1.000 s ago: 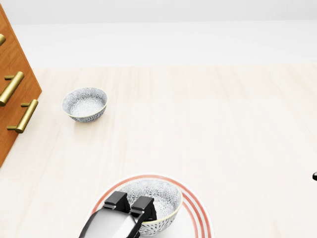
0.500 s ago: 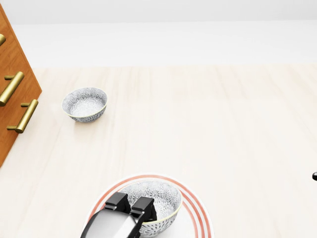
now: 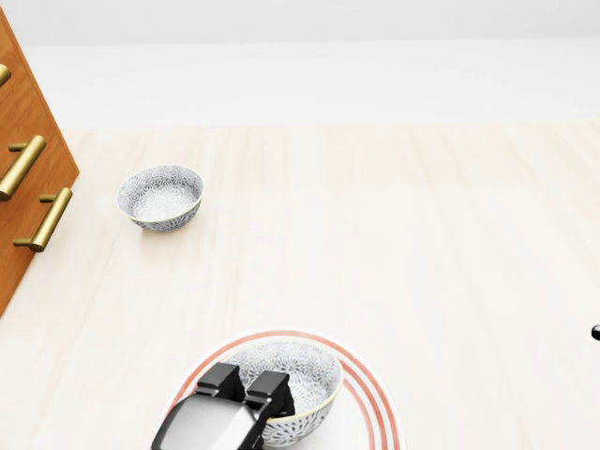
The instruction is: Put the bowl in the middle on the plate.
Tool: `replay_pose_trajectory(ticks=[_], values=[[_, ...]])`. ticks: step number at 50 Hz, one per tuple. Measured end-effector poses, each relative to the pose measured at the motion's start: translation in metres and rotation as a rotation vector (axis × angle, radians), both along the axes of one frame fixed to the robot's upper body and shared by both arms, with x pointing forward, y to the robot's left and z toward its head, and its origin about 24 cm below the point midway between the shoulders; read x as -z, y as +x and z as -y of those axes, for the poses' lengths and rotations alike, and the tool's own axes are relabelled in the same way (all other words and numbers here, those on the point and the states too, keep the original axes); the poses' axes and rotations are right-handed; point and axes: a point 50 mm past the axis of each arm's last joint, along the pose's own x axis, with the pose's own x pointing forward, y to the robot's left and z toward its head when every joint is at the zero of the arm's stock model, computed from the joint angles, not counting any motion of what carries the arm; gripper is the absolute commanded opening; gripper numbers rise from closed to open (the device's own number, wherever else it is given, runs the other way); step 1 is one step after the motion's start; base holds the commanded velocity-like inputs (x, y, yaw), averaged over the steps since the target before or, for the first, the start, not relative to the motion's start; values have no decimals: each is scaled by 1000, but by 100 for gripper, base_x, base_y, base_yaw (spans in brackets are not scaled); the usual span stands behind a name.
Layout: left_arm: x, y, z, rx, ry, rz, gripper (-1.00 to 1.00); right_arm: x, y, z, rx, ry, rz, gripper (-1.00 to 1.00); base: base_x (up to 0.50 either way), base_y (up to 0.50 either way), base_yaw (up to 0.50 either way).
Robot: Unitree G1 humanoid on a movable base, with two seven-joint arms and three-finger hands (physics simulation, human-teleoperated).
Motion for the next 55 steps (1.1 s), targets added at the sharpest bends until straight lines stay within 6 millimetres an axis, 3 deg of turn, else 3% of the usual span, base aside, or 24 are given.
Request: replay_pose_trajectory(ticks=[1,2,3,4,5,6,35,55], values=[[0,0,0,-2,-1,-2,-98,0,0,0,0,0,0,100,0,0,0],[-1,0,-1,-4,-2,-3,-78,0,0,0,0,0,0,100,0,0,0],[-2,0,-1,-5,-9,-2,-22,0,0,0,1,0,0,100,0,0,0],[-2,0,-2,-8,-7,0,-22,0,0,0,1,-1,0,100,0,0,0],[-3,0,-2,-9,-5,1,80,0,0,0,1,-1,0,100,0,0,0],[-3,0,-2,-10,-3,1,100,0,0,0,1,-1,0,100,0,0,0],[-13,2,-9,-49,-12,-19,100,-1,1,2,15,-3,6,100,0,0,0],[-27,-7,-16,-61,-31,-54,100,0,2,2,17,-5,3,100,0,0,0]])
